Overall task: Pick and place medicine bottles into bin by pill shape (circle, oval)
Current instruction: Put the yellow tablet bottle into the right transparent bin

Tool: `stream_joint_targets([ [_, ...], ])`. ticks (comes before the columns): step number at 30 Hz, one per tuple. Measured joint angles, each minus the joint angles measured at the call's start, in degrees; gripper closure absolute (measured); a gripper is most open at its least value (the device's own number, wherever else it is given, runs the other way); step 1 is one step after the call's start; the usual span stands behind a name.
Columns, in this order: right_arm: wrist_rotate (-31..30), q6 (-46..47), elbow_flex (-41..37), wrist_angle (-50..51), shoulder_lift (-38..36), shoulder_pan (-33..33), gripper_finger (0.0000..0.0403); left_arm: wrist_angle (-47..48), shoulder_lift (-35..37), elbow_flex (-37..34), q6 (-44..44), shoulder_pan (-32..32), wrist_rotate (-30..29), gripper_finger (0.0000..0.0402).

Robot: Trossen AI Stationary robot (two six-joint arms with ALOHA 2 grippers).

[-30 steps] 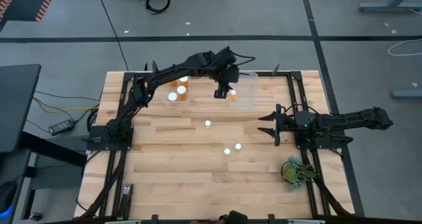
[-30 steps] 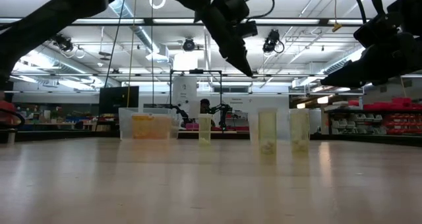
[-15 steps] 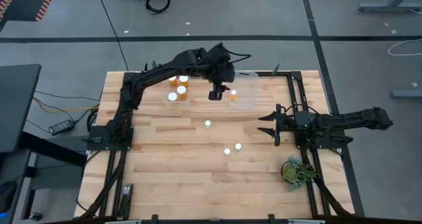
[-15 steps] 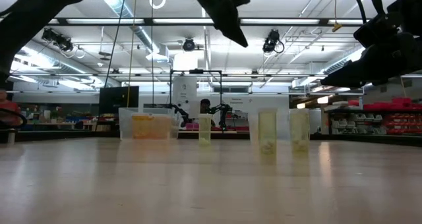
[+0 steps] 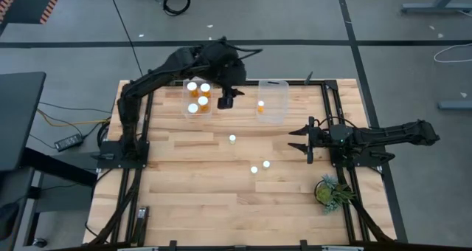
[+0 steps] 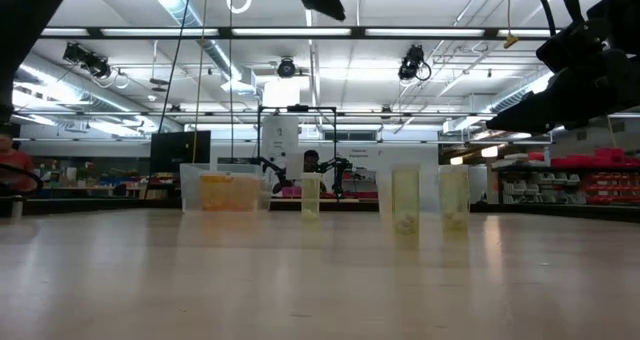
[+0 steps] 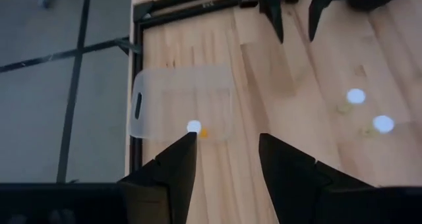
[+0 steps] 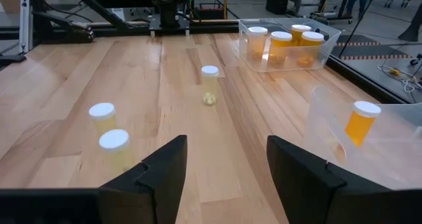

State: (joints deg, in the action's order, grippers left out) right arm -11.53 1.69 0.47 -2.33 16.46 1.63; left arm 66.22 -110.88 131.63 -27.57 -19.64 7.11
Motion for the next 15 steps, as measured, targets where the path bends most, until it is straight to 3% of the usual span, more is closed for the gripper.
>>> stream_joint_targets([
  [15,0.0,0.0,0.0,0.0,0.0,0.0,0.0187,5.0,8.1,0.0,6.4,1.6,1.6,0.023],
])
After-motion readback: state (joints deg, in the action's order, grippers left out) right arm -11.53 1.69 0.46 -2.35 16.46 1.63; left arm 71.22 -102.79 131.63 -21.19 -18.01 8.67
